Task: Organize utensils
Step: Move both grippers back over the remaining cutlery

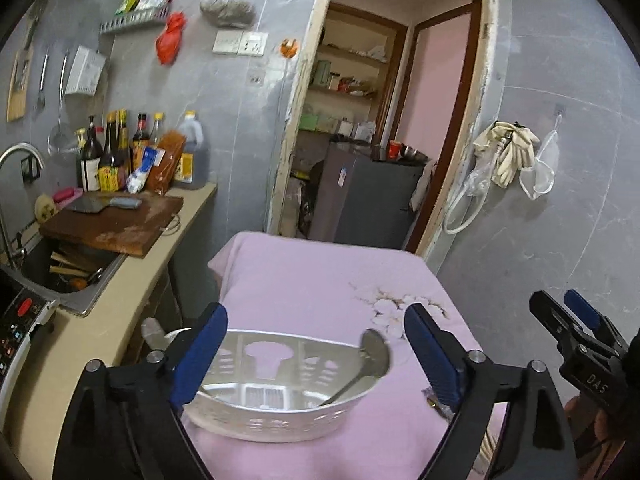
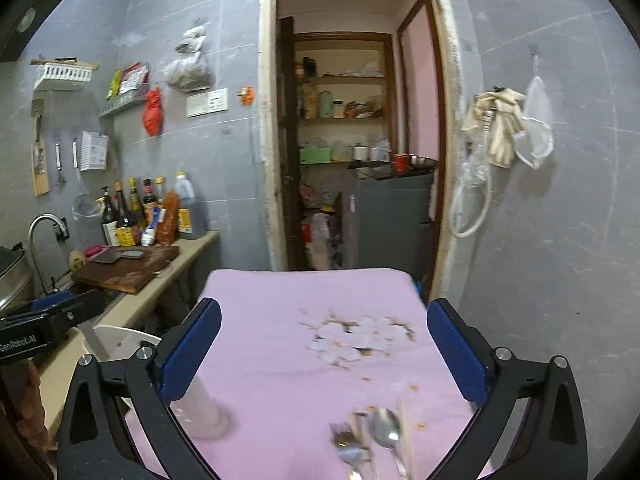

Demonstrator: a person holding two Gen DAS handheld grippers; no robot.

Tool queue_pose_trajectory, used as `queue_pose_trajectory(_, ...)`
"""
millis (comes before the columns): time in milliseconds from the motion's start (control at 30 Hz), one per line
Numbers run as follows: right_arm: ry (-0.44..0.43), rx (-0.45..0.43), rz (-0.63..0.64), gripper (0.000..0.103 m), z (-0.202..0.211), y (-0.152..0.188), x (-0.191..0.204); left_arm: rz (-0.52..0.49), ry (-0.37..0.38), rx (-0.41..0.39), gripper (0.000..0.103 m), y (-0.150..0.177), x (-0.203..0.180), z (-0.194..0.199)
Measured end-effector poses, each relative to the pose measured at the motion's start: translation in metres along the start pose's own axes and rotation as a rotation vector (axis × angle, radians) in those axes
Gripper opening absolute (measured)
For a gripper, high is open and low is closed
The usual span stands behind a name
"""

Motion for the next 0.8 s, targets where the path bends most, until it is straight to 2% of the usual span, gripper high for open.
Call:
queue_pose_trajectory(233, 0.028, 0.014, 0.011, 0.102, -0.001, 0.009, -0.052, -0.046, 0.007, -0.005, 0.092, 0.013, -0.047, -0.011)
queue_pose_trajectory(500, 0.024, 0.073, 0.033, 0.102, -0.018, 0.033, -0.102, -0.079, 0.013, 0.045, 0.093, 0.043, -0.097, -0.035)
queue_pose_trajectory(800, -0.056, 0.231, 0.042, 0.101, -0.069, 0.092, -0.145, -0.012, -0.005, 0.133, 0.093, 0.091, -0.122, -0.078)
Point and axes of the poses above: each gripper's, at about its wrist camera, not at the fingertips, and z roughly against the way its jaws point, x to its left, y to its underside, the point moved 8 cm from there along -z, roughly the way its jaws point, and after that the axes turned 11 degrees about y, right-handed, at the moved point
